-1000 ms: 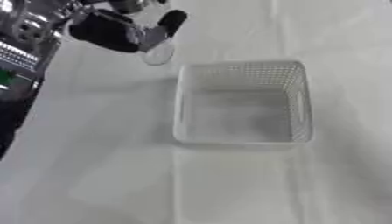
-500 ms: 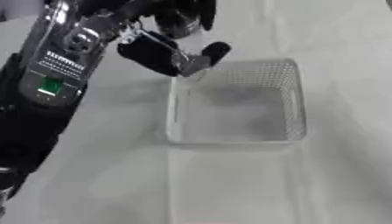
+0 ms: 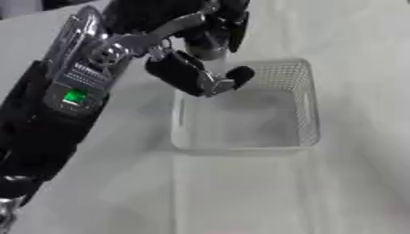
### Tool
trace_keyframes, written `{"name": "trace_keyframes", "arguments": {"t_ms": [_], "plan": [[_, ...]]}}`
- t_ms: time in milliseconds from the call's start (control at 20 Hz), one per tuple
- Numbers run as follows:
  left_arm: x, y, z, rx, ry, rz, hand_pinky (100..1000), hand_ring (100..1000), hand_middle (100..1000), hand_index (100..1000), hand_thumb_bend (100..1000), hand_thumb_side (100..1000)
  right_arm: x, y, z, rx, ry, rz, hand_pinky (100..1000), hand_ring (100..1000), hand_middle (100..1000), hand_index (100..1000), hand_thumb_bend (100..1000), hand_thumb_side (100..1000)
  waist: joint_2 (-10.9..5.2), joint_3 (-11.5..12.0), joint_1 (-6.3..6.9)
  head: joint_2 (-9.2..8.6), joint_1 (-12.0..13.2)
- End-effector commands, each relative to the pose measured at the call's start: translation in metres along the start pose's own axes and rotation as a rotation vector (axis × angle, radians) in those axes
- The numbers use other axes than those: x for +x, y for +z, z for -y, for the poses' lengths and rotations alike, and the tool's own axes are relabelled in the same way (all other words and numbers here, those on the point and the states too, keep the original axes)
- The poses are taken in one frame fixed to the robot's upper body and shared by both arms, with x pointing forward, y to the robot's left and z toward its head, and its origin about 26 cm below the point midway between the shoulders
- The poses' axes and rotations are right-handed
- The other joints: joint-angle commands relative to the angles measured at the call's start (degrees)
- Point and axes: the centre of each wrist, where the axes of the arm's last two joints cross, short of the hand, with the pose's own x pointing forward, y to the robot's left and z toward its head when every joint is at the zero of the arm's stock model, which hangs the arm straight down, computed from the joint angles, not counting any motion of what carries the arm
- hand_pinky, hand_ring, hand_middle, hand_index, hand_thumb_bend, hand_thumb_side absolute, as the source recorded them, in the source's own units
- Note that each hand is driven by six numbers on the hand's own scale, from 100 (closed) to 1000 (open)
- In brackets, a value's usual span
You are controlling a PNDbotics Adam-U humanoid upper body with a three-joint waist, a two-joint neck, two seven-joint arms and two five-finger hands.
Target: Pick up objects on the table and place them in the box.
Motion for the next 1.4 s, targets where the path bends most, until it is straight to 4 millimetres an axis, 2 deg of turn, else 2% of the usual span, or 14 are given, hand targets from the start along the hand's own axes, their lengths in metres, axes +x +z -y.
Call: {"name": "trace_keyframes", "arguments": {"t_ms": [50,100,450,850,900,950,1000,1050,1100,1150,1200,1250,1300,1400], "plan": [[-0.002,0.002,0.004,-0.003,-0.016,-0.01,100,100,100,350,100,190,0.004,-0.008,0.006,0.144,0.076,0.131,253,391,675,357,100,942,-0.65,-0.2,-0.41,-0.01,0.6],[-0.004,0.004,0.008,-0.012,-0.014,-0.023,100,100,100,350,100,401,0.004,-0.008,0.006,0.146,0.078,0.135,253,392,674,355,100,941,-0.47,-0.4,-0.43,-0.01,0.6],[-0.014,0.01,0.029,-0.045,-0.013,-0.062,100,100,100,355,100,419,0.004,-0.011,0.007,0.143,0.082,0.151,257,399,673,353,100,940,0.1,-0.9,-0.66,-0.01,0.6],[-0.014,0.014,0.037,-0.001,0.014,-0.083,100,134,190,401,100,569,0.003,-0.011,0.007,0.146,0.077,0.15,258,400,674,352,100,937,0.16,-0.3,-0.66,-0.01,0.3],[-0.013,0.015,0.037,0.003,0.009,-0.081,100,302,344,536,120,816,0.003,-0.011,0.006,0.146,0.075,0.149,258,400,674,352,100,936,0.1,-0.2,-0.67,-0.01,0.3],[-0.013,0.015,0.036,0.005,0.004,-0.073,100,329,363,554,148,833,0.003,-0.011,0.006,0.145,0.073,0.148,258,400,674,352,100,936,0.05,-0.1,-0.68,-0.01,0.3],[-0.013,0.016,0.035,0.005,0.0,-0.063,267,510,522,708,350,933,0.003,-0.011,0.006,0.145,0.072,0.147,258,400,674,352,100,936,-0.01,0.0,-0.69,-0.01,0.2],[-0.013,0.017,0.034,0.004,-0.003,-0.054,203,464,476,660,291,909,0.003,-0.011,0.006,0.144,0.07,0.147,258,400,674,352,100,936,-0.06,0.1,-0.71,-0.01,0.2],[-0.013,0.018,0.033,-0.001,-0.007,-0.047,511,703,722,867,505,992,0.003,-0.01,0.006,0.144,0.069,0.147,259,401,673,352,100,935,-0.11,0.2,-0.73,-0.01,0.2],[-0.013,0.018,0.032,-0.011,-0.012,-0.041,511,703,722,867,505,992,0.003,-0.01,0.006,0.143,0.068,0.147,259,401,673,352,100,935,-0.15,0.3,-0.76,-0.01,0.2],[-0.014,0.019,0.03,-0.032,-0.022,-0.039,669,816,823,939,554,1000,0.003,-0.011,0.005,0.143,0.067,0.147,260,401,673,351,100,935,-0.19,0.4,-0.8,-0.01,0.1],[-0.014,0.02,0.029,-0.059,-0.034,-0.038,645,803,811,931,551,1000,0.003,-0.011,0.005,0.142,0.066,0.147,259,401,673,351,100,935,-0.21,0.5,-0.85,-0.01,0.1],[-0.015,0.021,0.028,-0.086,-0.045,-0.037,727,847,856,953,562,1000,0.003,-0.011,0.005,0.142,0.065,0.148,260,402,672,349,100,935,-0.24,0.6,-0.89,-0.01,0.1],[-0.014,0.022,0.025,-0.132,-0.062,-0.034,740,851,864,948,566,1000,0.003,-0.011,0.005,0.141,0.064,0.148,260,402,672,349,100,936,-0.29,0.8,-0.99,-0.01,0.2]]}}
